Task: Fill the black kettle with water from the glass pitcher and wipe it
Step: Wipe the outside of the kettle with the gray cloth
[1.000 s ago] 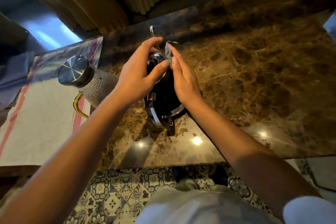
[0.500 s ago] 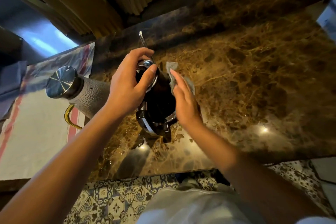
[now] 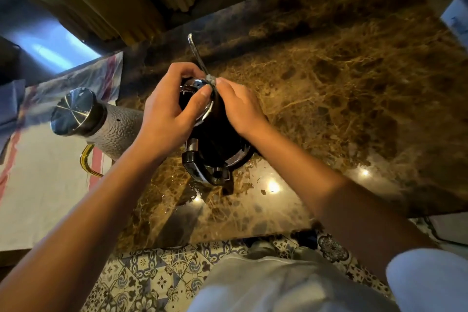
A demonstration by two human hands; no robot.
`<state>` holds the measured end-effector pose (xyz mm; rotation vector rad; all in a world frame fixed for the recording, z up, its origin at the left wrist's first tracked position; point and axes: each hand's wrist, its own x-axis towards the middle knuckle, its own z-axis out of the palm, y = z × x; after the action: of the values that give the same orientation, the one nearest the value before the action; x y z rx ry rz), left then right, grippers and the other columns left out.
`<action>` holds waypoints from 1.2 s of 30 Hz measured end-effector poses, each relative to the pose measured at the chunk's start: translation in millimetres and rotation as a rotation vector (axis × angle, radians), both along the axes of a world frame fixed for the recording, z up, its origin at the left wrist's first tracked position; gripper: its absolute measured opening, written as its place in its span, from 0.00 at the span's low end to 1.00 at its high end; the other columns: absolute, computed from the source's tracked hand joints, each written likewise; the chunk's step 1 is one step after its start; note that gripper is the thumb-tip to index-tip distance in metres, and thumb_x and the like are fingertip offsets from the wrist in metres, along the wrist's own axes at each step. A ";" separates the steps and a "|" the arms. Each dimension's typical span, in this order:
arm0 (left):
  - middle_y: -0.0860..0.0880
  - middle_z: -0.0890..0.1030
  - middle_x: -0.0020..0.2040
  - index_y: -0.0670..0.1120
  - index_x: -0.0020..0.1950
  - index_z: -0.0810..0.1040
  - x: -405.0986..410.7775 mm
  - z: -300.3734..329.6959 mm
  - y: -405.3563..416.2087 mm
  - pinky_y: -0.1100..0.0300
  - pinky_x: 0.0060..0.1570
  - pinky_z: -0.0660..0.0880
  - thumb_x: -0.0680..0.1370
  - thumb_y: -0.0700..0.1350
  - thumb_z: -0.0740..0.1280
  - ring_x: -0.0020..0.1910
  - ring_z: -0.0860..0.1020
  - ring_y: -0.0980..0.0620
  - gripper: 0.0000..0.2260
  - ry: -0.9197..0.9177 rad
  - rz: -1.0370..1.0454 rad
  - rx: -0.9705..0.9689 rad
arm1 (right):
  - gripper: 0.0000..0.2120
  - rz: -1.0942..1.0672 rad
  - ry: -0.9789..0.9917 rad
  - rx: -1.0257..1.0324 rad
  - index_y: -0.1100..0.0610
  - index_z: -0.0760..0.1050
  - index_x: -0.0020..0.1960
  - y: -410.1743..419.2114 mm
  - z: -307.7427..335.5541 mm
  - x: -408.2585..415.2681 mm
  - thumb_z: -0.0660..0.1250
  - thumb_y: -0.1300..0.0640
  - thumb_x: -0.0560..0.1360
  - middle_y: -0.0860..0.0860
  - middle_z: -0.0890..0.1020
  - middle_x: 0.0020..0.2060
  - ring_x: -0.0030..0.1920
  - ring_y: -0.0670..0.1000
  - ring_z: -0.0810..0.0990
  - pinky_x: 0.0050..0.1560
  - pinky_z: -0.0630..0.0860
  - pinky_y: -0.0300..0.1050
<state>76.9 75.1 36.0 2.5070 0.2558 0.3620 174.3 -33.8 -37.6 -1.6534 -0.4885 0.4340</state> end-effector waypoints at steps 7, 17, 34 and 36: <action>0.52 0.80 0.57 0.49 0.63 0.72 -0.1 0.7 -2.7 0.57 0.54 0.74 0.85 0.48 0.62 0.55 0.78 0.53 0.08 -0.012 0.023 0.014 | 0.17 0.138 0.327 0.135 0.43 0.86 0.52 -1.4 -31.3 15.0 0.59 0.53 0.84 0.43 0.87 0.52 0.59 0.44 0.82 0.69 0.74 0.49; 0.49 0.80 0.57 0.46 0.64 0.73 1.5 -4.6 -1.2 0.65 0.50 0.71 0.86 0.47 0.60 0.52 0.77 0.53 0.10 -0.035 0.010 0.053 | 0.26 -0.120 -0.094 0.060 0.50 0.61 0.82 -25.2 -53.5 -62.4 0.49 0.48 0.84 0.46 0.63 0.81 0.83 0.45 0.53 0.81 0.55 0.57; 0.55 0.76 0.57 0.48 0.64 0.76 2.3 -3.4 -0.1 0.70 0.53 0.68 0.85 0.47 0.60 0.53 0.73 0.64 0.10 -0.032 0.002 0.090 | 0.29 -0.104 -0.194 -0.068 0.52 0.51 0.84 -41.2 -65.8 -82.2 0.51 0.45 0.86 0.48 0.55 0.84 0.83 0.45 0.49 0.82 0.54 0.55; 0.54 0.76 0.57 0.48 0.64 0.76 2.5 -3.6 0.1 0.69 0.53 0.69 0.85 0.47 0.60 0.52 0.73 0.64 0.10 -0.037 0.002 0.091 | 0.28 -0.104 -0.229 -0.008 0.53 0.54 0.84 -34.4 -49.0 -86.0 0.53 0.48 0.85 0.47 0.57 0.83 0.83 0.45 0.49 0.82 0.53 0.57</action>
<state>79.4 75.2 32.4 2.5864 0.2323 0.4294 88.2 -68.2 -86.6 -1.7370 -0.5670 0.1708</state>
